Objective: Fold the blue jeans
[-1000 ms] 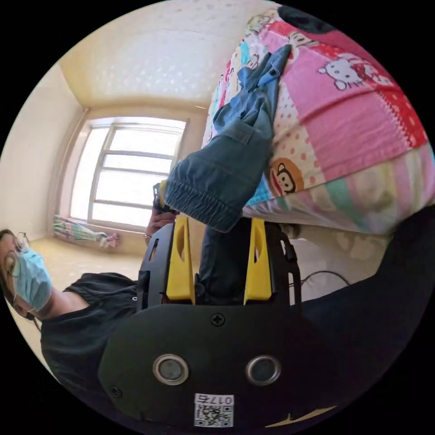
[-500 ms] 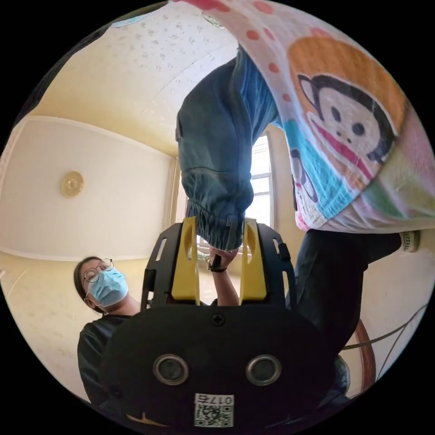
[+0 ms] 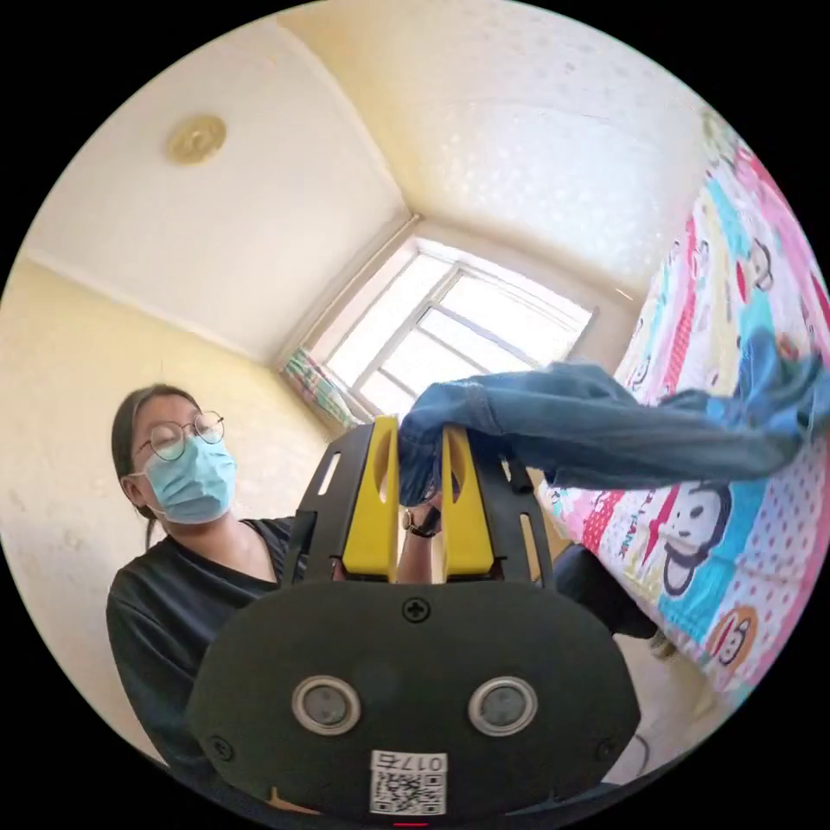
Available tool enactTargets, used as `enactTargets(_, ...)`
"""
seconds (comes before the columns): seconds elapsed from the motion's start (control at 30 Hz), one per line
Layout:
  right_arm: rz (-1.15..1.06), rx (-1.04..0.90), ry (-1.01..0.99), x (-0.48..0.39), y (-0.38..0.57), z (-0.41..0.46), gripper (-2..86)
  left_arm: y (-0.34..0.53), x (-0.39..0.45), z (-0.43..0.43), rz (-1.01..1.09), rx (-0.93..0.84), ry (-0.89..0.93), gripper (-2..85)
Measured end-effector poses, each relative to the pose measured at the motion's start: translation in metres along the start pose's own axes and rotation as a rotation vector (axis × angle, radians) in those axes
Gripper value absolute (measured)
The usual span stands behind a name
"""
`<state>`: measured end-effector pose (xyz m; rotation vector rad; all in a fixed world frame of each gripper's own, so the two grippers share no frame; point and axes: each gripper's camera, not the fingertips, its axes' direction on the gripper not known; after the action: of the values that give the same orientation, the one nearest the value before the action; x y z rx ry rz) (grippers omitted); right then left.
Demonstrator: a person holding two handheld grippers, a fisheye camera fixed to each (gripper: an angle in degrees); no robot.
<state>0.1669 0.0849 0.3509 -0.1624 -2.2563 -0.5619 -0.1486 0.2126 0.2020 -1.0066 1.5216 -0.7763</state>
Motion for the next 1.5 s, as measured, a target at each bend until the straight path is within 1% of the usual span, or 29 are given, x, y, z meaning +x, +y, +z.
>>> enactTargets(0.03, -0.045, -0.026, 0.011, -0.02, -0.011, 0.005, 6.9, -0.002, 0.039, 0.006, 0.101, -0.008, 0.015, 7.4)
enactTargets(0.07, -0.147, -0.073, 0.029, -0.063, -0.032, 0.015, 6.7, -0.004, 0.083, 0.013, 0.216, -0.022, 0.02, 7.4)
enactTargets(0.1, -0.243, -0.127, 0.042, -0.106, -0.052, 0.026, 6.7, -0.004, 0.106, 0.017, 0.274, -0.025, 0.02, 7.4)
enactTargets(0.13, -0.283, -0.148, 0.046, -0.127, -0.061, 0.031, 6.6, -0.003, 0.153, 0.023, 0.398, -0.026, 0.004, 7.4)
enactTargets(0.17, -0.347, -0.176, 0.054, -0.169, -0.078, 0.042, 6.6, 0.0, 0.199, 0.028, 0.502, -0.017, -0.023, 7.5)
enactTargets(0.2, -0.391, -0.199, 0.065, -0.207, -0.093, 0.053, 6.5, 0.001, 0.22, 0.031, 0.54, -0.008, -0.033, 7.5)
enactTargets(0.23, -0.407, -0.215, 0.069, -0.226, -0.101, 0.059, 6.5, 0.004, 0.259, 0.034, 0.607, 0.015, -0.042, 7.4)
enactTargets(0.27, -0.45, -0.232, 0.083, -0.263, -0.113, 0.069, 6.6, 0.007, 0.294, 0.038, 0.676, 0.031, -0.053, 7.4)
enactTargets(0.3, -0.494, -0.236, 0.102, -0.299, -0.123, 0.079, 6.6, 0.009, 0.312, 0.04, 0.712, 0.041, -0.062, 7.4)
enactTargets(0.37, -0.535, -0.249, 0.121, -0.347, -0.137, 0.092, 6.6, 0.02, 0.376, 0.047, 0.848, 0.104, -0.128, 7.4)
enactTargets(0.47, -0.554, -0.224, 0.163, -0.414, -0.152, 0.108, 6.7, 0.039, 0.44, 0.06, 0.971, 0.172, -0.23, 7.4)
enactTargets(0.57, -0.613, -0.214, 0.123, -0.47, -0.15, 0.12, 6.7, 0.063, 0.482, 0.07, 1.05, 0.21, -0.218, 7.3)
enactTargets(0.63, -0.647, -0.219, 0.141, -0.502, -0.142, 0.128, 6.7, 0.079, 0.501, 0.073, 1.076, 0.225, -0.243, 7.2)
enactTargets(0.7, -0.673, -0.21, 0.225, -0.535, -0.128, 0.137, 6.8, 0.092, 0.514, 0.075, 1.093, 0.255, -0.273, 7.1)
enactTargets(0.77, -0.681, -0.201, 0.282, -0.553, -0.118, 0.144, 6.9, 0.107, 0.524, 0.077, 1.12, 0.29, -0.321, 7.0)
enactTargets(0.83, -0.695, -0.2, 0.308, -0.569, -0.109, 0.151, 6.9, 0.114, 0.528, 0.077, 1.123, 0.308, -0.331, 6.9)
enactTargets(1.07, -0.687, -0.229, 0.362, -0.615, -0.087, 0.175, 6.9, 0.12, 0.536, 0.07, 1.033, 0.312, -0.236, 6.7)
enactTargets(1.27, -0.689, -0.237, 0.387, -0.648, -0.077, 0.195, 6.7, 0.124, 0.548, 0.067, 1.032, 0.332, -0.191, 6.7)
enactTargets(1.5, -0.77, -0.259, 0.389, -0.691, -0.068, 0.223, 6.7, 0.135, 0.565, 0.062, 1.074, 0.361, -0.117, 6.7)
